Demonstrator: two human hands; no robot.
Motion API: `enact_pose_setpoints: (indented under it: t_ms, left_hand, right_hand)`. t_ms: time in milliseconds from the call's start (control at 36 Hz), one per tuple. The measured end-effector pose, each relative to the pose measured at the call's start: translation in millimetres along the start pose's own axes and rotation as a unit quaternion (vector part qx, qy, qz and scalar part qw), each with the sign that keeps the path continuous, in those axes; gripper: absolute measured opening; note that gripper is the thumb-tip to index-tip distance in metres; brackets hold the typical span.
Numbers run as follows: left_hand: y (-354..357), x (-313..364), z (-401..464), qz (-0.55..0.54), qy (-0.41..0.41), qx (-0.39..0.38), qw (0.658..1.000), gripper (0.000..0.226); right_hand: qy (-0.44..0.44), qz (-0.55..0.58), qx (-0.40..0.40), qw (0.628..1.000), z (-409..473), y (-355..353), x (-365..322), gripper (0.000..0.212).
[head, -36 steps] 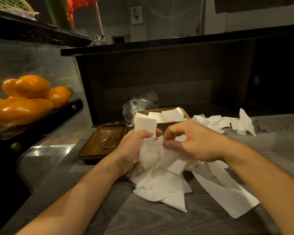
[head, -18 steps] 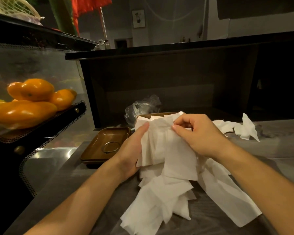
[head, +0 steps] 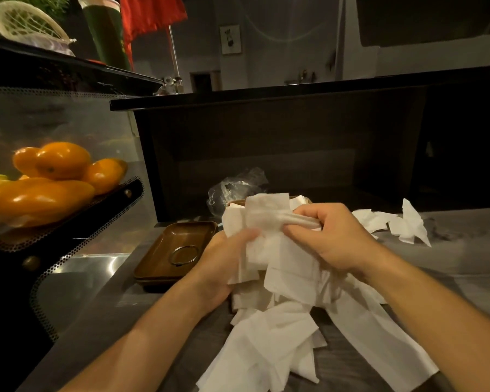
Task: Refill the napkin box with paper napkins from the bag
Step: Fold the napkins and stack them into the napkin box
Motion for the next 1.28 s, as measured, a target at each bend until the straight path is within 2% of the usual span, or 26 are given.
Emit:
enact_pose_setpoints:
  t_ms: [56, 111, 167, 222, 278, 333, 444, 528, 583, 667, 778, 833, 889, 944, 1083, 1278]
  left_hand:
    - [-2, 0, 1, -0.049, -0.015, -0.02, 0.999, 0.032]
    - [-3, 2, 0, -0.09, -0.031, -0.038, 0.995, 0.046]
    - [2, 5, -3, -0.102, -0.036, -0.069, 0.992, 0.054]
    - [7, 6, -4, -0.105, -0.035, -0.092, 0.99, 0.057]
    - [10, 5, -4, -0.109, -0.041, -0.103, 0.988, 0.056]
    - [12, 2, -3, -0.107, -0.055, -0.11, 0.987, 0.06]
    - [15, 2, -3, -0.097, -0.056, -0.133, 0.985, 0.067]
    - [16, 2, -5, -0.074, -0.061, -0.14, 0.985, 0.049]
    - [13, -2, -3, -0.06, -0.067, -0.113, 0.99, 0.04]
    - [6, -4, 1, -0.046, -0.047, -0.054, 0.996, 0.024]
    - [2, -4, 2, -0.049, -0.037, -0.034, 0.998, 0.017]
    - [1, -3, 1, -0.043, -0.035, -0.038, 0.998, 0.02]
    - [2, -2, 0, -0.028, -0.032, -0.054, 0.998, 0.028]
    - [7, 0, -2, -0.012, -0.029, -0.085, 0.996, 0.038]
    - [18, 0, -7, -0.05, -0.044, -0.125, 0.99, 0.046]
    - [19, -2, -5, -0.074, -0.075, -0.153, 0.983, 0.068]
  right_hand:
    - [0.027, 0.095, -0.019, 0.995, -2, -3, -5, 0.01]
    - [0.034, 0.202, -0.084, 0.975, -7, -4, -15, 0.017]
    - [0.043, 0.235, -0.138, 0.961, -11, 0, -22, 0.027]
    - [0.05, 0.187, -0.145, 0.97, -9, 8, -21, 0.022]
    - [0.048, 0.088, -0.114, 0.988, -5, 15, -16, 0.014]
    - [0.046, 0.011, -0.082, 0.996, 0, 18, -11, 0.014]
    - [0.035, -0.028, -0.057, 0.997, 3, 19, -6, 0.015]
    - [0.026, -0.032, -0.052, 0.998, 3, 19, -5, 0.011]
    - [0.018, -0.029, -0.04, 0.999, 3, 18, -5, 0.008]
    - [0.018, -0.047, -0.006, 0.999, 6, 16, -4, 0.021]
    - [-0.026, -0.08, 0.025, 0.996, 4, 3, -7, 0.004]
    - [-0.049, -0.026, -0.019, 0.998, 0, -4, -15, 0.005]
    - [-0.056, 0.086, -0.103, 0.989, -7, -5, -25, 0.011]
    - [-0.065, 0.123, -0.135, 0.981, -10, -2, -30, 0.016]
    - [-0.122, 0.01, -0.022, 0.992, 1, 14, -27, 0.008]
    - [-0.122, 0.004, 0.01, 0.993, 6, 20, -21, 0.005]
Point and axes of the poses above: each hand's wrist, its own z-axis towards the middle knuckle, its own y-axis out of the palm, x = y × z, the point moved 4 cm from there along z, towards the middle knuckle, and after that the axes turned 2 degrees about -x, right-handed, at the moved point
